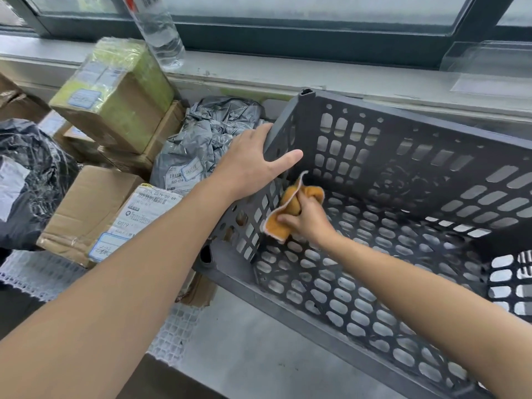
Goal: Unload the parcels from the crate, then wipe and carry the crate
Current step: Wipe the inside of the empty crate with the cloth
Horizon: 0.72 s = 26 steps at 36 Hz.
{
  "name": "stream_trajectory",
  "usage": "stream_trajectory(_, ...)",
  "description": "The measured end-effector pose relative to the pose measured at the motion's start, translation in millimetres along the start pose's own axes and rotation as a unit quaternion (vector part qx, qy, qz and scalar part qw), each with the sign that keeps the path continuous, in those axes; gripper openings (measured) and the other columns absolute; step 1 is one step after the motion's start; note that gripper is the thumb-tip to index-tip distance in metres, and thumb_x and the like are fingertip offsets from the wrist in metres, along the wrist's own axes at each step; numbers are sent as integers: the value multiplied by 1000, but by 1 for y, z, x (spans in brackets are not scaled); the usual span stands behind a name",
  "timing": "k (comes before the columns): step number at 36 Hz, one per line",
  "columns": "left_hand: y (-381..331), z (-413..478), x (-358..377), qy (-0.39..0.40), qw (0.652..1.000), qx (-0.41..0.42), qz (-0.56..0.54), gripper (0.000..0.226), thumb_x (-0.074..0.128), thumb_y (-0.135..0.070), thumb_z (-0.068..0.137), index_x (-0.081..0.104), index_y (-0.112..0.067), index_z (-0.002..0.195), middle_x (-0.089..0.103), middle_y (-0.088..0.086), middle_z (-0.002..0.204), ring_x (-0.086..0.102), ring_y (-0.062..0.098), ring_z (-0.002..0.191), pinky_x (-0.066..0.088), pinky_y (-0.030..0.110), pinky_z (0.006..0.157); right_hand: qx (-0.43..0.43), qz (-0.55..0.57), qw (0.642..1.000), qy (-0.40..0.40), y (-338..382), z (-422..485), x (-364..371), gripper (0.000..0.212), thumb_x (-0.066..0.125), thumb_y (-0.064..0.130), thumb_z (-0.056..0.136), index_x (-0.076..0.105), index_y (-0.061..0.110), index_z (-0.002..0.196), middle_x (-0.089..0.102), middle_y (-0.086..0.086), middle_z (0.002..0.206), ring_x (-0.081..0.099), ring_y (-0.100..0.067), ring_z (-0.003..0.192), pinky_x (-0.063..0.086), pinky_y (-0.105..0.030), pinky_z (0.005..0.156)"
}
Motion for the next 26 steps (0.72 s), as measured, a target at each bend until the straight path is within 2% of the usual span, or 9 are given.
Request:
stream_trajectory(4,1,0,0,0,1000,-3,-5,87,43,-84,72,41,-31,141,51,-4,127,45,18,121,42,48,103,28,-72,996,53,-6,12,18,75,83,37,74,46,13,135,56,-7,132,52,-26,122,39,-37,108)
stream_trajectory(8,0,0,-1,2,1000,-2,-2,84,45,-81,75,39,-30,142,50,-4,128,44,18,121,41,46,104,7,-93,993,68,-13,6,43,85,87,38,68,46,10,137,52,-11,137,49,-29,126,36,-37,111)
stream_trajectory(12,-1,0,-1,2,1000,0,-3,81,46,-79,77,39,-31,142,50,-4,130,44,18,122,40,46,105,-13,-120,989,83,-15,-3,51,50,87,38,69,66,11,105,66,-5,109,61,-22,102,49,-34,89)
stream_trajectory(15,-1,0,-1,6,1000,-2,-7,80,45,-81,75,41,-33,139,52,-4,126,46,19,119,42,47,103,-58,-124,987,78,-10,-16,54,35,85,32,73,64,13,94,67,-1,99,61,-17,92,49,-30,82)
stream_trajectory(17,-2,-1,-1,7,1000,-4,-9,79,45,-81,75,42,-33,138,52,-4,125,47,20,118,43,47,102,-83,-133,984,81,-6,-27,60,24,82,22,77,59,17,83,61,5,88,60,-15,86,42,-24,76)
stream_trajectory(20,-3,-2,-2,7,1000,-2,-8,76,45,-81,75,44,-33,135,53,-5,123,47,19,117,43,48,102,-101,-142,978,113,-1,-44,71,23,80,16,78,59,16,85,52,9,89,53,-9,90,33,-18,81)
stream_trajectory(23,-2,-2,-1,10,1000,-7,-6,84,42,-84,73,41,-32,139,52,-5,128,46,18,121,42,48,104,-114,-161,965,171,-3,-55,79,21,80,20,79,60,15,86,56,6,90,47,-4,88,30,-11,84)
stream_trajectory(24,-2,-2,-1,10,1000,-9,-4,86,41,-85,72,41,-32,140,51,-5,129,46,18,121,42,48,104,-101,-180,958,197,-5,-58,84,20,77,26,81,61,16,87,58,2,91,50,-9,90,33,-14,86)
stream_trajectory(26,-2,-1,-1,9,1000,-10,2,88,39,-86,72,41,-31,140,51,-5,129,45,19,122,41,48,104,-85,-178,953,232,-9,-64,86,20,67,35,81,49,28,73,53,2,78,50,-19,78,41,-25,81)
Point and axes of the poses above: each hand's wrist, its own z-axis towards the middle knuckle, its own x-axis out of the palm, y = z × x, the point moved 4 cm from there along z, towards the middle knuckle
